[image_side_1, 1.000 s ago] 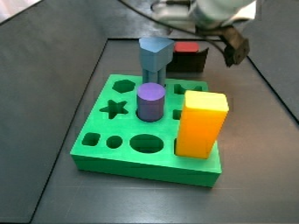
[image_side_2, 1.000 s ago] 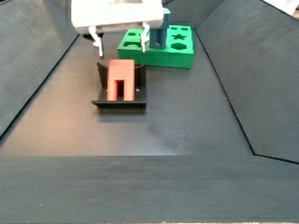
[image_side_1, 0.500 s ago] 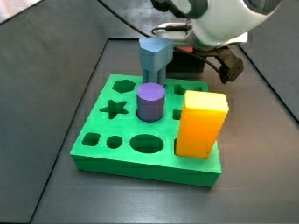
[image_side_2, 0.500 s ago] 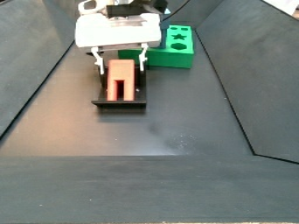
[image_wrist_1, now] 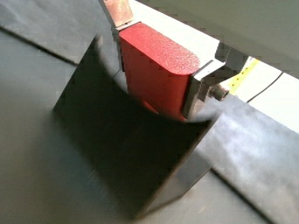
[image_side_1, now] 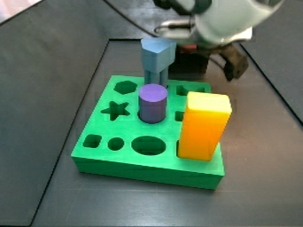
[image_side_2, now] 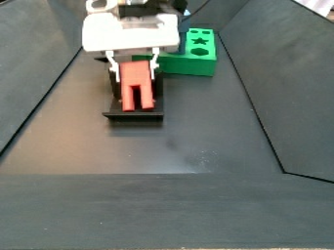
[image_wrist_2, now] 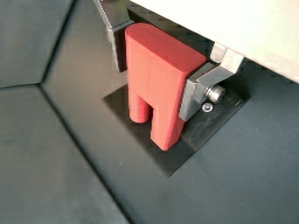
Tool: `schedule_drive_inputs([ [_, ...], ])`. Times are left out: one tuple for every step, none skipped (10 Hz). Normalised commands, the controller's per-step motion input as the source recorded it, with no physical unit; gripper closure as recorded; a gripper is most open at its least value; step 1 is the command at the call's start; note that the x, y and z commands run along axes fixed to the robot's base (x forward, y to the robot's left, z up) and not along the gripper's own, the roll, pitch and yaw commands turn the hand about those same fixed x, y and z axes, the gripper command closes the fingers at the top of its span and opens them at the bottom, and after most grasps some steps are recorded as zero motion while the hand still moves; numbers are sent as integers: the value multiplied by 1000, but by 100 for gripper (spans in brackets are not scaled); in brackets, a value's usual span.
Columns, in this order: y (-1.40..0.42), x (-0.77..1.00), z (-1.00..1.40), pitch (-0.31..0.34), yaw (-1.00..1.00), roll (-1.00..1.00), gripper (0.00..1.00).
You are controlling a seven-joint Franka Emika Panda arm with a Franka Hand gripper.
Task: Pick up the square-circle object. Move up. Rotate the square-circle object. Place the square-circle object on the fixture. Regrasp the square-circle object. Move to above the board. Insert the square-circle object.
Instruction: Move to above the board.
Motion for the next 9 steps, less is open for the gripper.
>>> schedule_drive_inputs([
  [93,-116,1000,-343,-98,-156,100],
  [94,-118,1000,-317,-130,-141,100],
  [93,-119,1000,-257,-186,-107,100],
  [93,-119,1000,-206,-226,-81,100],
  [94,-120,1000,-144,-253,-68,100],
  [95,-121,1000,-116,-256,-68,100],
  [96,-124,1000,-64,-239,-67,100],
  [98,-127,1000,-22,-220,-67,100],
  [96,-126,1000,28,-181,-67,100],
])
